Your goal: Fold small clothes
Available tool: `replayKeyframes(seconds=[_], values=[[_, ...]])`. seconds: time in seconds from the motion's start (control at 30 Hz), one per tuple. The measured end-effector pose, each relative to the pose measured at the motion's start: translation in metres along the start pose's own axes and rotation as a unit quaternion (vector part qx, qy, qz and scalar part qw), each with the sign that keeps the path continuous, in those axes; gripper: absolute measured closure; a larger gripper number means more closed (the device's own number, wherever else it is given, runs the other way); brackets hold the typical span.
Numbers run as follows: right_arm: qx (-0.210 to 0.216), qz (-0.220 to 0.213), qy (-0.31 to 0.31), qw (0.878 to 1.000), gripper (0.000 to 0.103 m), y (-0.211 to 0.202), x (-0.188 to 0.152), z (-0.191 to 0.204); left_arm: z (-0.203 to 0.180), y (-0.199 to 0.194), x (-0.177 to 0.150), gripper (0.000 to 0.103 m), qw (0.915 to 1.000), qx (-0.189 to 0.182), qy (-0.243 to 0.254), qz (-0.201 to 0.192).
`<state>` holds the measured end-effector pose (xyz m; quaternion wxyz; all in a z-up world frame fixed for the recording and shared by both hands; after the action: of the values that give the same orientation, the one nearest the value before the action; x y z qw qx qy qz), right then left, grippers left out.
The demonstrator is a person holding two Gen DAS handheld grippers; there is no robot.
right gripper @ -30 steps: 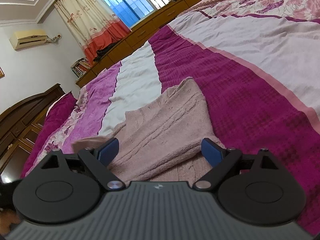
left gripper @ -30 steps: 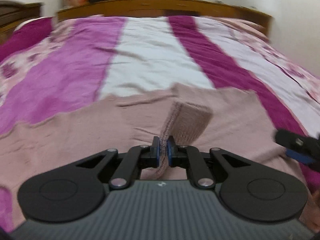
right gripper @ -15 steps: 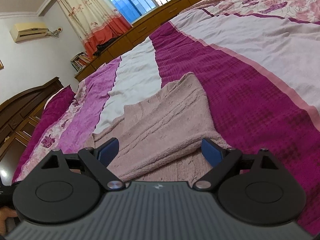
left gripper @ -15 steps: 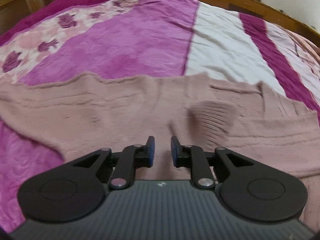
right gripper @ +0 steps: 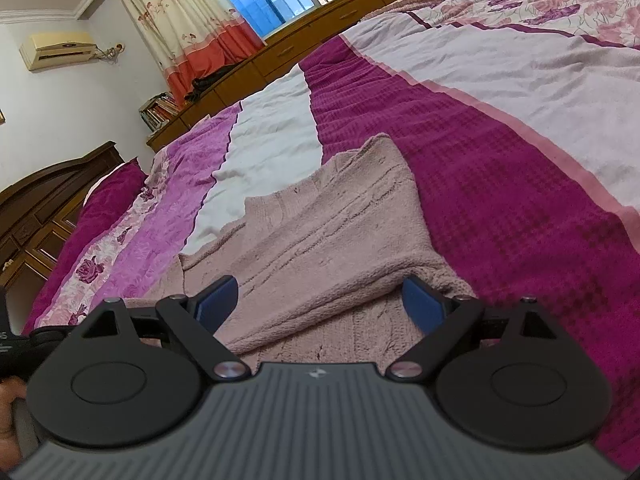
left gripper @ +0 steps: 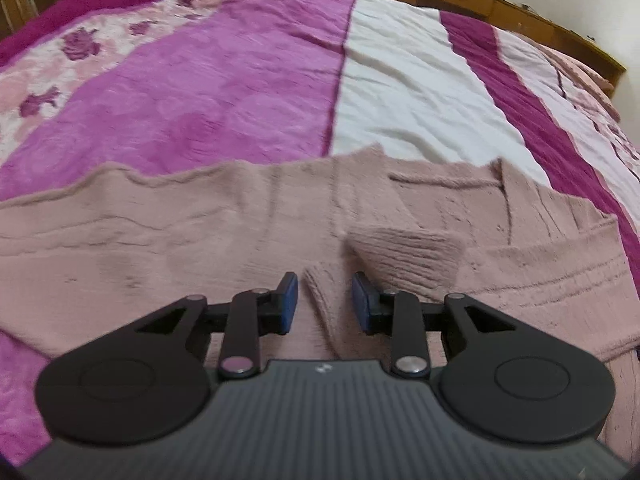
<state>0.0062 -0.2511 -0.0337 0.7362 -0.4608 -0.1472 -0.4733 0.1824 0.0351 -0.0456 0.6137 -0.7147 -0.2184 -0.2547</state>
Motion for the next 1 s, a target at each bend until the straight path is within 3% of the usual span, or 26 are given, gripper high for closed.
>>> replayKeyframes(seconds=[0.07, 0.1, 0.23, 0.43, 0.57, 0.7, 0.8, 1.0], values=[[0.000, 0.000, -0.002, 1.000, 0.009, 0.000, 0.000, 0.000, -0.002, 0.007, -0.003, 0.075, 0.9999, -0.008, -0.009, 0.006], [0.000, 0.000, -0.002, 1.000, 0.010, 0.000, 0.000, -0.001, -0.002, 0.008, -0.004, 0.088, 0.9998, -0.015, -0.016, 0.005], [0.002, 0.000, -0.001, 1.000, 0.010, 0.001, 0.000, -0.002, 0.001, -0.005, -0.003, 0.092, 0.9987, -0.033, -0.032, -0.021], [0.002, 0.000, -0.003, 1.000, 0.010, 0.002, 0.000, -0.003, 0.021, -0.043, -0.007, 0.092, 0.9965, 0.047, -0.022, -0.066], [0.002, 0.000, -0.002, 1.000, 0.009, 0.001, 0.000, -0.003, 0.035, -0.043, -0.017, 0.086, 0.9982, 0.043, -0.032, -0.028], [0.002, 0.000, 0.001, 1.000, 0.009, 0.001, -0.001, -0.004, 0.043, -0.045, -0.020, 0.066, 0.9969, 0.053, -0.049, -0.030], [0.002, -0.005, 0.005, 1.000, 0.010, -0.003, 0.000, -0.003, 0.044, -0.048, -0.015, 0.064, 0.9961, 0.048, -0.059, -0.045], [-0.006, -0.025, 0.007, 1.000, 0.010, -0.013, 0.006, -0.006, 0.039, -0.039, -0.014, 0.064, 0.9966, 0.045, -0.058, -0.037]])
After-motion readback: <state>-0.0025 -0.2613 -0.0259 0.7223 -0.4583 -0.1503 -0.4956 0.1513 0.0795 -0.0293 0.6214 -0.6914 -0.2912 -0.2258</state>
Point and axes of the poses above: each gripper's, at about its wrist camera, not at the fingertips, and y roughly the way its jaws point, z to its left, x to its top, the point moved 6 cm from there along y, roughly the way its jaws point, and after that the axes turned 5 degrees about z, right-handed, at the moved point
